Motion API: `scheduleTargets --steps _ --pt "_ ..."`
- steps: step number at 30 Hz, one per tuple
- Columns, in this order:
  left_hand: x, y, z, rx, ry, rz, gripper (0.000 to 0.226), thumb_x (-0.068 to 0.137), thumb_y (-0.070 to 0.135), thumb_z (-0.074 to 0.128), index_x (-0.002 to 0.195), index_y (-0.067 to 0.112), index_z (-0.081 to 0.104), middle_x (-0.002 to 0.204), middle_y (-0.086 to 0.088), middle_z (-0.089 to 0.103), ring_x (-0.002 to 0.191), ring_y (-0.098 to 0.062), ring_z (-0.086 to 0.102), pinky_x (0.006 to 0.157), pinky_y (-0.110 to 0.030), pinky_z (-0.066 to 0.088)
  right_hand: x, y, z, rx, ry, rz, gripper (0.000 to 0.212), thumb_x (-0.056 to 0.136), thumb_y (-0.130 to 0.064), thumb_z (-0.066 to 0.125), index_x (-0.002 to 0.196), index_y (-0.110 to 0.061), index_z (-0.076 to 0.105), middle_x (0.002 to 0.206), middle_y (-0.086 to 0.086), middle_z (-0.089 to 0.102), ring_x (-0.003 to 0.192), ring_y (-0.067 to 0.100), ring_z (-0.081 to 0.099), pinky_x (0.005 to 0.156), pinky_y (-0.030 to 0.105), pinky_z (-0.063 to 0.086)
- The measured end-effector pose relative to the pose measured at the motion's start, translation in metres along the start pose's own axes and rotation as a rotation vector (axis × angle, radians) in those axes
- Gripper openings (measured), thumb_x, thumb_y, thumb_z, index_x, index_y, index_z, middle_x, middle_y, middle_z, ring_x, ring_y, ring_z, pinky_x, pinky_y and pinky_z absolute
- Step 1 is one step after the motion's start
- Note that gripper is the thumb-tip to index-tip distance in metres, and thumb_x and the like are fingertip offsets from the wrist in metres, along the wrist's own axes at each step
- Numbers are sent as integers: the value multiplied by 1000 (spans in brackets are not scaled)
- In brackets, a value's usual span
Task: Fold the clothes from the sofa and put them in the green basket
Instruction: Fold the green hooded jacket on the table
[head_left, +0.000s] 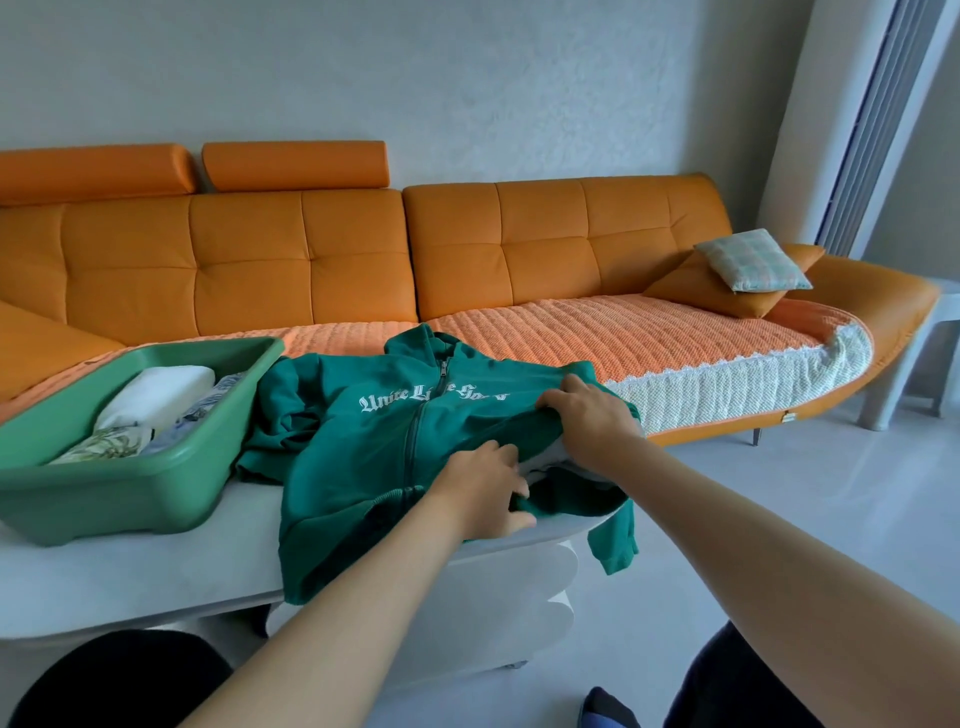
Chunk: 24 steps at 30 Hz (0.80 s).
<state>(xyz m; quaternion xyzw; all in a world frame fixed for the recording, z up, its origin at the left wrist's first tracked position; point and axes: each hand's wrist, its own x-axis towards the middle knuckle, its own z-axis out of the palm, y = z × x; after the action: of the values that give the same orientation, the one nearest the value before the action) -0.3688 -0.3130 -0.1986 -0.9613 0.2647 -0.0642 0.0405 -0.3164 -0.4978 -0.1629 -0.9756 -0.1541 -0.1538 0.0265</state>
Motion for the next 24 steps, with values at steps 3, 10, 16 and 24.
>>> scheduleTargets --steps 3,10,16,24 --pt "2 3 13 93 12 1 47 87 57 56 126 32 65 114 0 53 109 -23 46 78 -36 45 -2 -1 15 -6 -27 -4 55 88 -32 61 139 -35 40 122 0 48 104 24 57 69 31 38" --pt "7 -6 -2 16 307 66 22 87 24 52 85 10 70 100 -6 53 95 -28 47 73 -37 37 -2 7 22 -15 -24 -151 60 78 -18 69 128 -34 40 116 -2 45 96 23 57 63 31 38" --pt "-9 -37 -33 -396 348 -73 21 82 16 54 61 10 53 93 3 53 86 -20 52 74 -37 46 -8 13 7 -82 -27 -171 30 88 -48 64 101 -28 47 103 -2 45 84 21 52 62 34 42" --pt "-16 -24 -33 -541 -481 -174 18 61 42 59 69 43 75 104 23 71 97 -10 66 92 -35 54 -25 8 -15 -450 -660 -114 37 85 -20 66 121 -28 61 91 -8 53 87 21 56 70 33 47"
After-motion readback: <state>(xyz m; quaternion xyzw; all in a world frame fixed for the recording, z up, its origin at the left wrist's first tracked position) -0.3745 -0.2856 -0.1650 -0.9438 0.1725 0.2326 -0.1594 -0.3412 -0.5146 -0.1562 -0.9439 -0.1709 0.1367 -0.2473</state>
